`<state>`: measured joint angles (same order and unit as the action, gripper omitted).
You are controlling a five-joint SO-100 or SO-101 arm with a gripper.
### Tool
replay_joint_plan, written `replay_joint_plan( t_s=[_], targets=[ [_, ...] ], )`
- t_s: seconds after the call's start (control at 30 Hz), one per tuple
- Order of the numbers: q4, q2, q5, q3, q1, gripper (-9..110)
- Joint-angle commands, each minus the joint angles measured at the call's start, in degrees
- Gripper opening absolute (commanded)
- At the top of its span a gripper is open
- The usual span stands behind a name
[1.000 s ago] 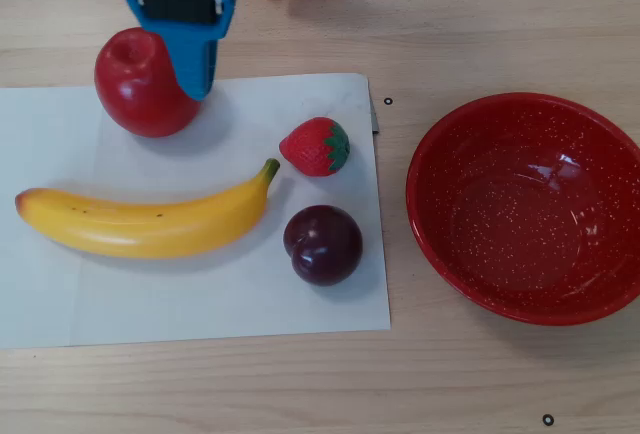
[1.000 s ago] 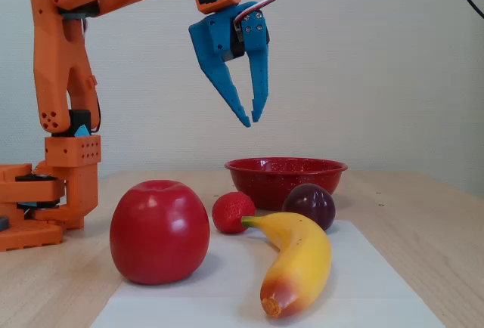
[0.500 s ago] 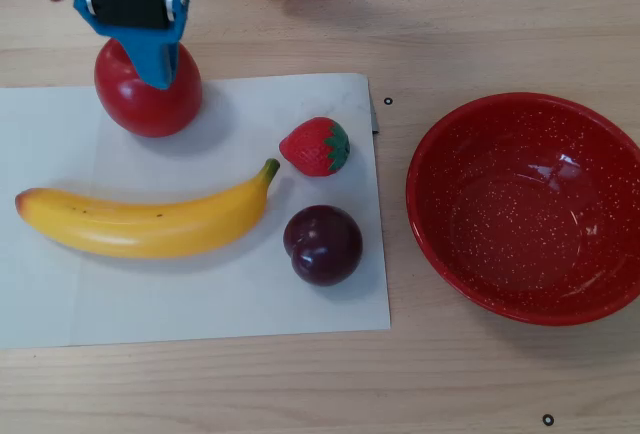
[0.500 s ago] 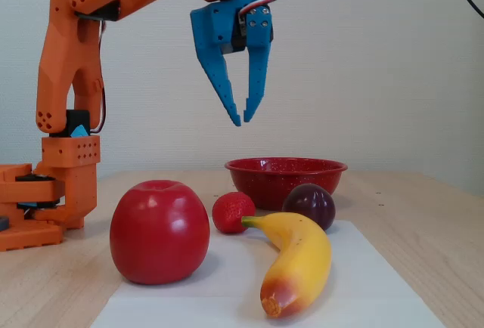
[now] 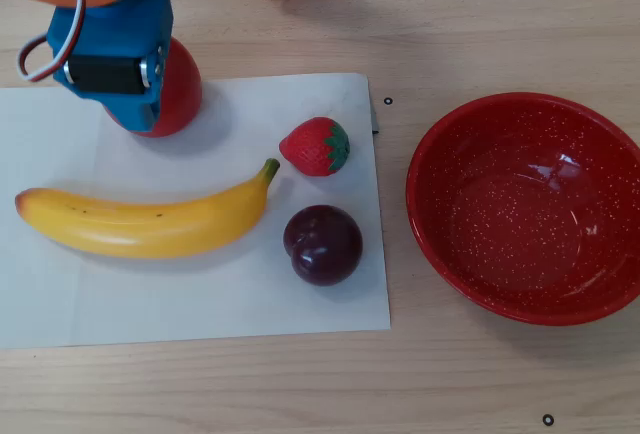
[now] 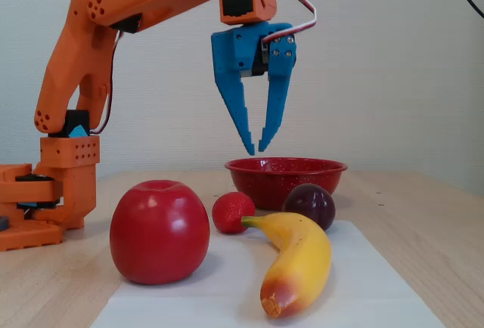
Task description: Grasp the banana and put it in the red bowl
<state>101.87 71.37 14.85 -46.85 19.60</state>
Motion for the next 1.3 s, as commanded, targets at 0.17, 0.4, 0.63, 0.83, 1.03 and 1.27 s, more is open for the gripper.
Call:
replay_joint_plan(
  t_s=[0.17, 0.4, 0.63, 0.83, 1.03, 1.27],
  targets=[
    [1.3, -1.1, 3.6, 8.3, 2.0, 15],
    [1.3, -4.5, 4.1, 9.9, 3.0, 32],
    [0.5, -7.8, 5.0, 10.3, 3.4, 55],
    [-1.2, -10.6, 5.7, 10.5, 3.4, 65],
    [-5.4, -13.5, 6.4, 11.0, 3.3, 69],
    [-8.6, -16.7, 8.1, 11.2, 3.3, 72]
  ],
)
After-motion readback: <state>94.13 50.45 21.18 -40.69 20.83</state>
